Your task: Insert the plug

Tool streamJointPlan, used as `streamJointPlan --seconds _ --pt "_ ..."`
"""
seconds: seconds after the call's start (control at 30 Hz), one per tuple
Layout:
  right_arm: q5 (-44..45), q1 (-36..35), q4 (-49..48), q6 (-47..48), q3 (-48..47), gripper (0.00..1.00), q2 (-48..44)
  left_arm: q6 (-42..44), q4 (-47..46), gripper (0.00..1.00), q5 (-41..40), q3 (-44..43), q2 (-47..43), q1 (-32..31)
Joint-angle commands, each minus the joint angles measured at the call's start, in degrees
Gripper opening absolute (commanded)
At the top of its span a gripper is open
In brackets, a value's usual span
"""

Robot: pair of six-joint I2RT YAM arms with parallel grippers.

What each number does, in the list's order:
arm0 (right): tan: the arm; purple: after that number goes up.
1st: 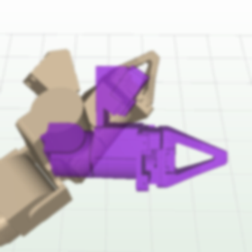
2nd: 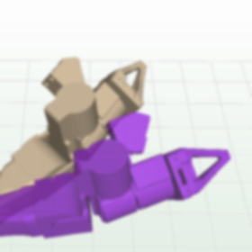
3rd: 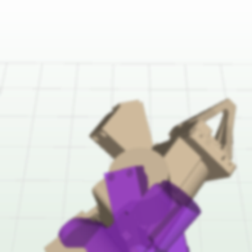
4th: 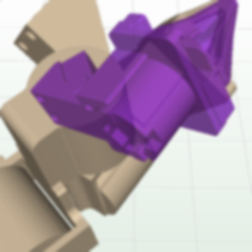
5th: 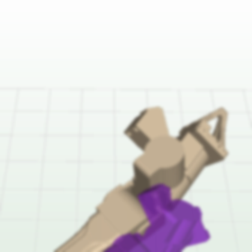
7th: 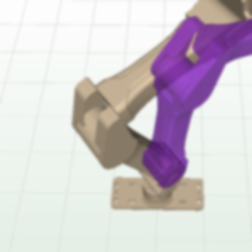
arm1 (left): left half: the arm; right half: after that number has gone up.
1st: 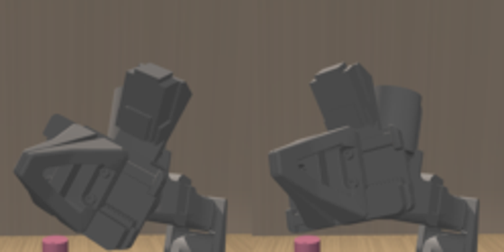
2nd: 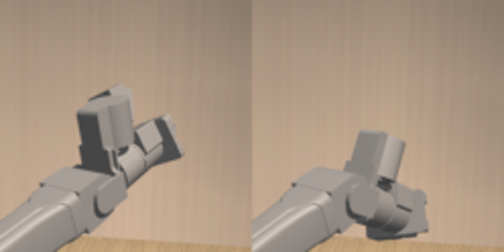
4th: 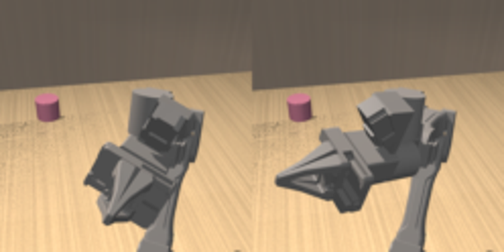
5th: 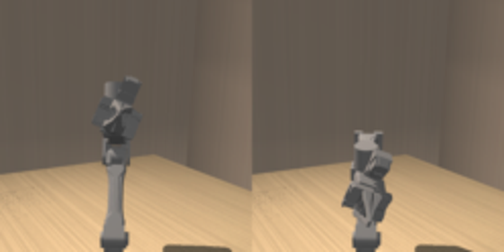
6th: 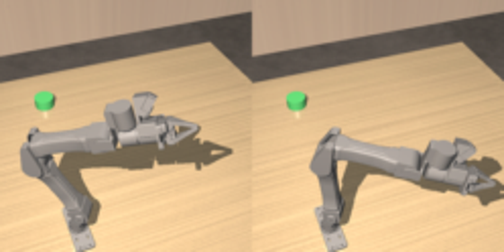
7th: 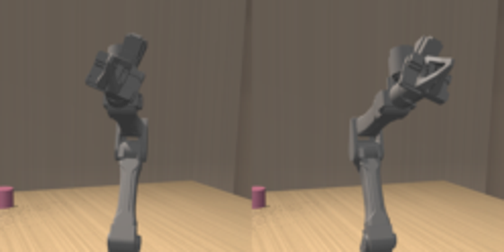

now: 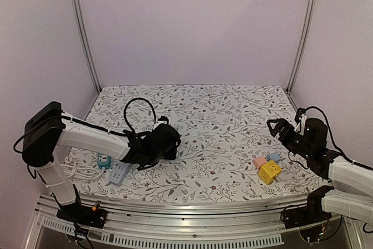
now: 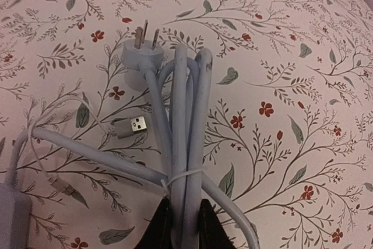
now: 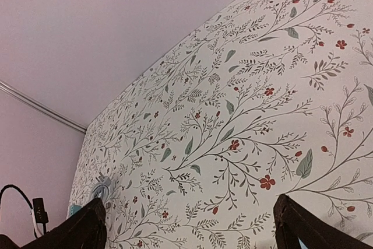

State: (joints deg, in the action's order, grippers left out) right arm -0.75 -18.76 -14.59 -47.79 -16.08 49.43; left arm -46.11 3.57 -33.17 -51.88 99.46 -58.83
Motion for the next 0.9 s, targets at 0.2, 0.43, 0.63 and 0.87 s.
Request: streamJointPlan --seconds 0.2,0.43,0.63,0.87 --pt "0.4 -0.3 0.3 -0.4 1.0 0.99 -2.3 3.1 1.6 0.00 -0.8 -7.9 1.5 -2.3" --pt "0.4 -0.4 0.9 -0.5 1.2 0.99 -3.3 5.0 2.5 0.00 0.0 -14.1 5.1 -4.1" --pt "2.3 -0.4 1.2 -0.6 1.4 0.99 -4.3 6.9 2.9 0.00 1.2 -19.3 8.8 -5.6" --pt "2.9 -0.4 1.6 -0.7 1.6 0.99 -5.0 9.1 3.5 0.00 3.4 -26.6 14.2 -7.3"
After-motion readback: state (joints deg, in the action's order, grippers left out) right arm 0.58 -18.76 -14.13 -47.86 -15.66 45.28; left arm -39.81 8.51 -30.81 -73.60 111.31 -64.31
